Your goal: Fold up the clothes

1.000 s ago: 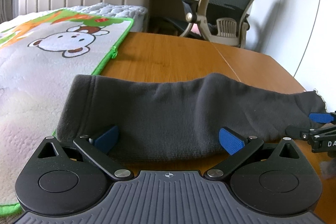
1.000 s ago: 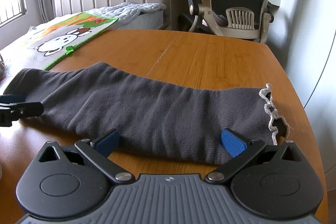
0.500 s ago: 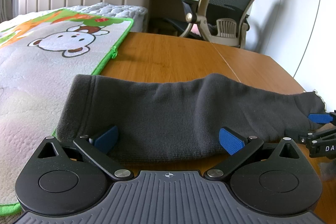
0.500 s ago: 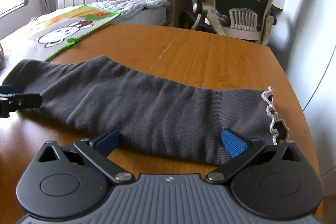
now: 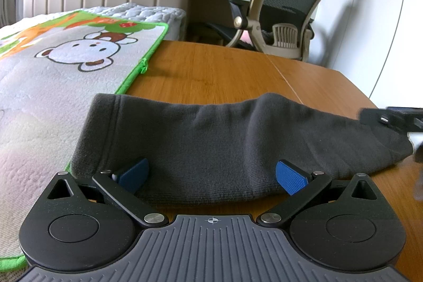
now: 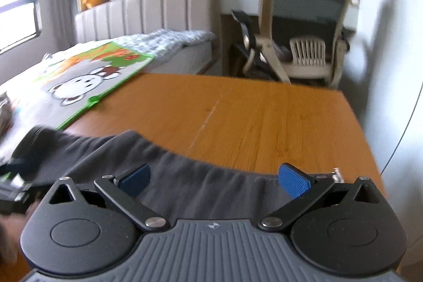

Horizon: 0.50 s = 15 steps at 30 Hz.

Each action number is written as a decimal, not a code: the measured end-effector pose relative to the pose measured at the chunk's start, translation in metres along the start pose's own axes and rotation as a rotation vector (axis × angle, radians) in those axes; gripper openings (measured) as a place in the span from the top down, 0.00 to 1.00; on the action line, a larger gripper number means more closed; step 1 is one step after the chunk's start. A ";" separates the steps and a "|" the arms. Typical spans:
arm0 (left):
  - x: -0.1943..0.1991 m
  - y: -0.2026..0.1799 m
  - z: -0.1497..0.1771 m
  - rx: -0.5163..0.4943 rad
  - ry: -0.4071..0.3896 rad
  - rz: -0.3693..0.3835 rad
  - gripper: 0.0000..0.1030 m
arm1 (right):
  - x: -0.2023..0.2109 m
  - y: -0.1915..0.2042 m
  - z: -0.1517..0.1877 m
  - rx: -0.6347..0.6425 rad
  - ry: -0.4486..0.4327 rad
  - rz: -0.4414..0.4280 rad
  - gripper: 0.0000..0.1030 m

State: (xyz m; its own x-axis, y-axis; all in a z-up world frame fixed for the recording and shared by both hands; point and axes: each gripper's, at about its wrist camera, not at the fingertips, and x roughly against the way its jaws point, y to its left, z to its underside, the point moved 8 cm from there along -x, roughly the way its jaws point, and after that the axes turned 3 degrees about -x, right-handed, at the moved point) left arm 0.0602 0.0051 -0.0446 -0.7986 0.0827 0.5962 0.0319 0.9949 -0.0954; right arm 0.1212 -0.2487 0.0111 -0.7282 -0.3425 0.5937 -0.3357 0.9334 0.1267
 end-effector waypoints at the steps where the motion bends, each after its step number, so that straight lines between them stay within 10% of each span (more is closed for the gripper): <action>1: 0.000 -0.001 0.000 -0.001 0.000 0.000 0.00 | -0.009 -0.003 0.003 -0.024 0.025 -0.008 0.00; 15: 0.014 -0.015 0.015 -0.100 0.044 0.025 0.00 | 0.031 0.002 0.068 0.110 0.110 -0.021 0.00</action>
State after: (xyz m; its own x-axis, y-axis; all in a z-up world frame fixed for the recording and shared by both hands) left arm 0.0395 -0.0095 -0.0466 -0.7694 0.1081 0.6296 0.1135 0.9930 -0.0317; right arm 0.0580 -0.2650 -0.0241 -0.6527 -0.3425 0.6758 -0.4177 0.9068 0.0561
